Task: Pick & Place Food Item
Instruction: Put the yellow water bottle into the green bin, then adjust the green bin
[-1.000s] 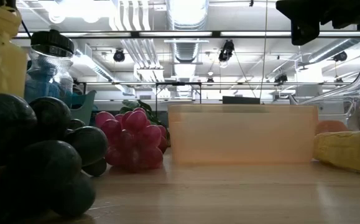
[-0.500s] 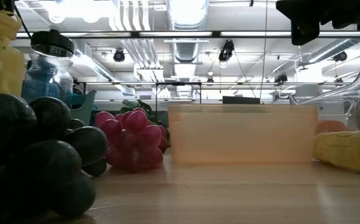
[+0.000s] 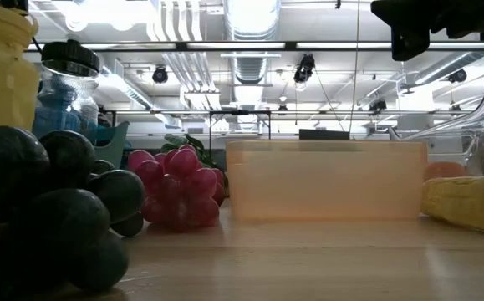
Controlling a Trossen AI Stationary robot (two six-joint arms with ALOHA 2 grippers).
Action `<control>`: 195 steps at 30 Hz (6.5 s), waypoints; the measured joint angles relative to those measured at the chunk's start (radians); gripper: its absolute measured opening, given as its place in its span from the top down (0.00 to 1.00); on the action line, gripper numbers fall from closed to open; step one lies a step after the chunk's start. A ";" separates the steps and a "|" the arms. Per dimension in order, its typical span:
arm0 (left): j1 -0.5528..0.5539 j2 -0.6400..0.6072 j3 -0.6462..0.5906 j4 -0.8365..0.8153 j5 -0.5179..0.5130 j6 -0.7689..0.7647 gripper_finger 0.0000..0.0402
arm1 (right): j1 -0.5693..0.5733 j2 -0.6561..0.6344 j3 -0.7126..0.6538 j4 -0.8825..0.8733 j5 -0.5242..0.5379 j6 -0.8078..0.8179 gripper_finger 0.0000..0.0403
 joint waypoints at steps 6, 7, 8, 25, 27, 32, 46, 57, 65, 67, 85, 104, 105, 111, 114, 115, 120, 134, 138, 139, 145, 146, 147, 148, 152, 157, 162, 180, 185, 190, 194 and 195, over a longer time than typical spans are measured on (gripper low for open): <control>-0.001 -0.017 -0.003 0.005 -0.010 0.000 0.83 | 0.000 0.000 0.000 0.000 0.000 0.000 0.53; -0.001 -0.021 -0.011 0.007 -0.010 0.000 0.83 | 0.000 0.000 0.000 0.000 0.000 0.000 0.53; -0.001 -0.026 -0.023 0.009 -0.010 -0.001 0.83 | 0.000 0.000 0.000 0.000 0.000 0.000 0.53; -0.002 -0.096 -0.139 0.076 0.037 -0.043 0.83 | 0.000 0.000 0.000 0.000 0.000 0.000 0.53; -0.002 -0.103 -0.152 0.092 0.040 -0.043 0.83 | 0.000 0.000 0.000 0.000 0.000 0.000 0.53; -0.002 -0.110 -0.169 0.110 0.039 -0.043 0.82 | 0.000 0.000 0.000 0.000 0.000 0.000 0.53; -0.002 -0.130 -0.183 0.117 0.092 -0.044 0.61 | 0.000 0.000 0.000 0.000 0.000 0.000 0.53; -0.002 -0.148 -0.151 0.104 0.100 -0.045 0.60 | 0.000 0.000 0.000 0.000 0.000 0.000 0.53; -0.002 -0.153 -0.097 0.079 0.102 -0.040 0.60 | 0.000 0.000 0.000 0.000 0.000 0.000 0.53; -0.002 -0.153 -0.061 0.065 0.102 -0.039 0.60 | 0.000 0.000 0.000 0.000 0.000 0.000 0.53; 0.000 -0.153 0.210 0.075 -0.261 -0.007 0.60 | 0.000 0.000 0.000 0.000 0.000 0.000 0.53; 0.388 -0.153 0.211 0.288 -0.206 0.240 0.60 | 0.000 0.000 0.000 0.000 0.000 0.000 0.53; 0.431 -0.153 0.211 0.298 -0.160 0.259 0.60 | 0.000 0.000 0.000 0.000 0.000 0.000 0.53; 0.622 -0.153 0.211 0.322 0.051 0.378 0.60 | 0.000 0.000 0.000 0.000 0.000 0.000 0.53; 0.640 -0.159 0.210 0.354 0.069 0.436 0.60 | 0.000 0.000 0.000 0.000 0.000 0.000 0.53; 0.640 -0.162 0.210 0.369 0.069 0.450 0.60 | 0.000 0.000 0.000 0.000 0.000 0.000 0.53; 0.640 -0.187 0.210 0.413 0.069 0.493 0.60 | 0.000 0.000 0.000 0.000 0.000 0.000 0.53; 0.636 -0.411 -0.018 0.614 0.043 0.468 0.60 | 0.000 0.000 0.000 0.000 0.000 0.000 0.53; 0.635 -0.425 -0.029 0.615 0.044 0.433 0.60 | 0.000 0.000 0.000 0.000 0.000 0.000 0.53; 0.633 -0.422 -0.021 0.611 0.050 0.430 0.60 | 0.000 0.000 0.000 0.000 0.000 0.000 0.53; 0.575 -0.363 0.047 0.525 0.052 0.381 0.60 | 0.000 0.000 0.000 0.000 0.000 0.000 0.53; 0.555 -0.342 0.057 0.494 0.037 0.356 0.60 | 0.000 0.000 0.000 0.000 0.000 0.000 0.53; 0.532 -0.321 0.067 0.467 0.022 0.330 0.60 | 0.000 0.000 0.000 0.000 0.000 0.000 0.53; 0.504 -0.301 0.077 0.442 0.011 0.309 0.60 | 0.000 0.000 0.000 0.000 0.000 0.000 0.53; 0.363 -0.238 0.124 0.392 -0.040 0.274 0.60 | 0.000 0.000 0.000 0.000 0.000 0.000 0.53; 0.145 -0.160 0.173 0.372 -0.094 0.228 0.54 | 0.000 0.000 0.000 0.000 0.000 0.000 0.53; -0.090 -0.088 0.186 0.368 -0.175 0.131 0.48 | 0.000 0.000 0.000 0.000 0.000 0.000 0.53; -0.303 0.242 0.298 0.374 -0.145 -0.050 0.18 | 0.000 0.000 0.000 0.000 0.000 0.000 0.53; -0.305 0.340 0.340 0.381 -0.135 -0.023 0.18 | 0.000 0.000 0.000 0.000 0.000 0.000 0.53; -0.309 0.418 0.345 0.385 -0.108 -0.021 0.18 | 0.000 0.000 0.000 0.000 0.000 0.000 0.53; -0.322 0.469 0.344 0.388 -0.083 -0.040 0.18 | 0.000 0.000 0.000 0.000 0.000 0.000 0.53; -0.324 0.482 0.344 0.391 -0.084 -0.046 0.18 | 0.000 0.000 0.000 0.000 0.000 0.000 0.53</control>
